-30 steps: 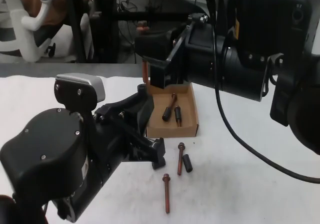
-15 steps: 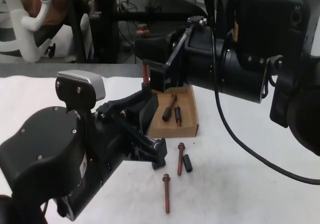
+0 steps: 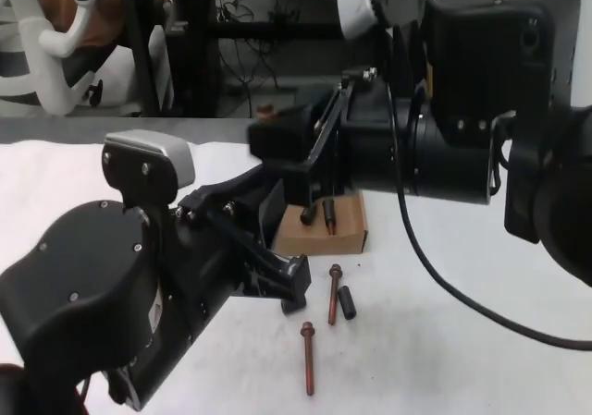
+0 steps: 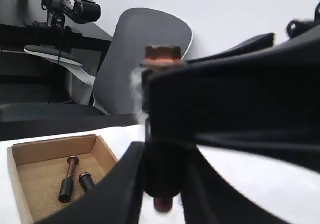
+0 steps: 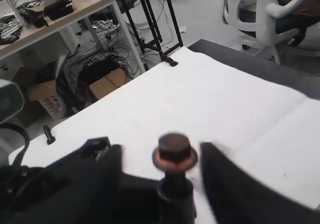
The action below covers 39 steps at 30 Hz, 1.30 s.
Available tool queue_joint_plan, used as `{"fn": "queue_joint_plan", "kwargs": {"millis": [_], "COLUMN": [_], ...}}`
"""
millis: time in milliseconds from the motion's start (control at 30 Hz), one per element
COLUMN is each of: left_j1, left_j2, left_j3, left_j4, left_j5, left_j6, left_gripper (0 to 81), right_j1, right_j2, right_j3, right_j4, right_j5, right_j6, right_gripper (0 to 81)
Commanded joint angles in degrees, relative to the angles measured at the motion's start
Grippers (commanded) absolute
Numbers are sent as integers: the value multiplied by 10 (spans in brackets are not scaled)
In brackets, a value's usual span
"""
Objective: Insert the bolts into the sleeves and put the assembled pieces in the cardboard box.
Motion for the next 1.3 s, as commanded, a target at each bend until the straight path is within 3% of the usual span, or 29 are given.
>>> {"fn": "queue_joint_plan", "kwargs": {"millis": [0, 167, 300, 400, 533, 833, 967, 1133, 1200, 1267], "left_j1": [3, 53, 133, 171, 182, 186, 188, 191, 192, 192], "left_j2": [-4, -2, 36, 109, 220, 425, 511, 581, 594, 600], "left_j3": [-6, -31, -89, -154, -255, -497, -597, -673, -686, -690], "left_j4": [3, 87, 177, 219, 271, 380, 436, 457, 454, 448], "left_j5": [16, 47, 138, 212, 258, 262, 263, 272, 286, 286], "left_j6": [28, 47, 66, 66, 66, 78, 74, 74, 81, 81], "left_gripper": [18, 18, 18, 18, 18, 18, 18, 6, 154, 423], "right_j1": [-1, -7, -18, -25, -36, -97, -104, -104, -104, -104], "right_j2": [-16, -62, -75, -52, 8, 166, 226, 279, 291, 297], "right_j3": [0, -1, -1, -1, -5, -71, -105, -138, -144, -145], "right_j4": [18, 133, 269, 324, 342, 365, 371, 381, 386, 388], "right_j5": [22, 167, 255, 257, 257, 220, 218, 216, 214, 206], "right_j6": [23, 7, -4, 3, 4, -17, -50, -65, -65, -65], "right_gripper": [700, 696, 605, 605, 605, 598, 511, 510, 510, 510]}}
